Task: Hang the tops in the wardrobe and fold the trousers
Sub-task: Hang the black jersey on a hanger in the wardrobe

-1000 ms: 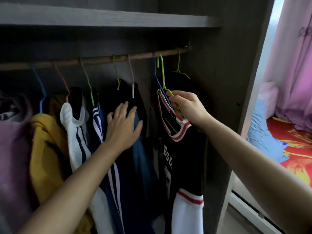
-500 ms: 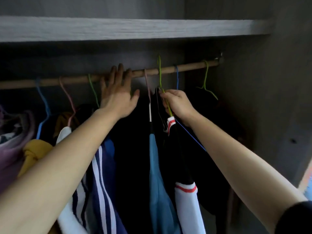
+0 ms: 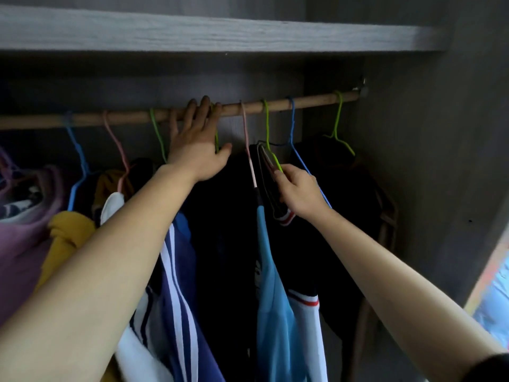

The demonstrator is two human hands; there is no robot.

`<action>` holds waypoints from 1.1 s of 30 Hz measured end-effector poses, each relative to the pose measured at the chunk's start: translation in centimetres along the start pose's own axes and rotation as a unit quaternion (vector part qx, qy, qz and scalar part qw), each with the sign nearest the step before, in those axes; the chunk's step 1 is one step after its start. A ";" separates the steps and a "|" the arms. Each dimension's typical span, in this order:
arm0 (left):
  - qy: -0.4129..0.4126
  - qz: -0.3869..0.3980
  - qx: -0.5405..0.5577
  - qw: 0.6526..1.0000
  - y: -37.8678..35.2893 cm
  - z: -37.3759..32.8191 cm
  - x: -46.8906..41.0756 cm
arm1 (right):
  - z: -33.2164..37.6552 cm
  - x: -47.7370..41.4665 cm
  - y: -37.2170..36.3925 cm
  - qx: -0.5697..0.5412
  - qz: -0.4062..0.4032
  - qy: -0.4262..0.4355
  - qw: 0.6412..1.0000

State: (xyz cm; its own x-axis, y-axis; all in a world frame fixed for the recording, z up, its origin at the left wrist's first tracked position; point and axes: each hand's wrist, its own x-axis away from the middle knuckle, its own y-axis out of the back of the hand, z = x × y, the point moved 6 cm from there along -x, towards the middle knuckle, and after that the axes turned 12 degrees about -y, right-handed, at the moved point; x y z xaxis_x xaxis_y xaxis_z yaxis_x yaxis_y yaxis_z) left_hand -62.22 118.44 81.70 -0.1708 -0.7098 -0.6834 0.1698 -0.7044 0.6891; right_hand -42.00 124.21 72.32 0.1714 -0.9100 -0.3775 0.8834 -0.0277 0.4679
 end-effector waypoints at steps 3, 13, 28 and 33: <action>-0.003 0.013 0.039 0.999 0.6 -0.5 1.0 | 0.5 4.1 2.1 0.083 -0.029 0.049 0.995; 0.017 -0.011 0.174 0.985 0.6 -10.1 13.9 | -4.0 17.3 8.0 0.281 -0.135 0.035 0.949; -0.136 0.000 0.212 0.968 5.4 -38.2 19.2 | -20.2 36.2 28.4 0.313 -0.147 -0.141 0.928; -0.215 0.010 0.302 0.929 7.9 -59.4 18.2 | -27.8 48.2 44.1 0.323 -0.194 -0.256 0.890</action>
State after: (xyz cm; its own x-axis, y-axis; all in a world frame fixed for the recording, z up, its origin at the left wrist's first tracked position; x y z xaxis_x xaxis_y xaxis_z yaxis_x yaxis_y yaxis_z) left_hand -6.35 99.85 60.42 -0.5677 -0.5651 -0.5986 -0.3762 -0.4687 0.7993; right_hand 17.34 90.62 52.60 -0.4587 -0.8451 -0.2747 0.3687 -0.4622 0.8065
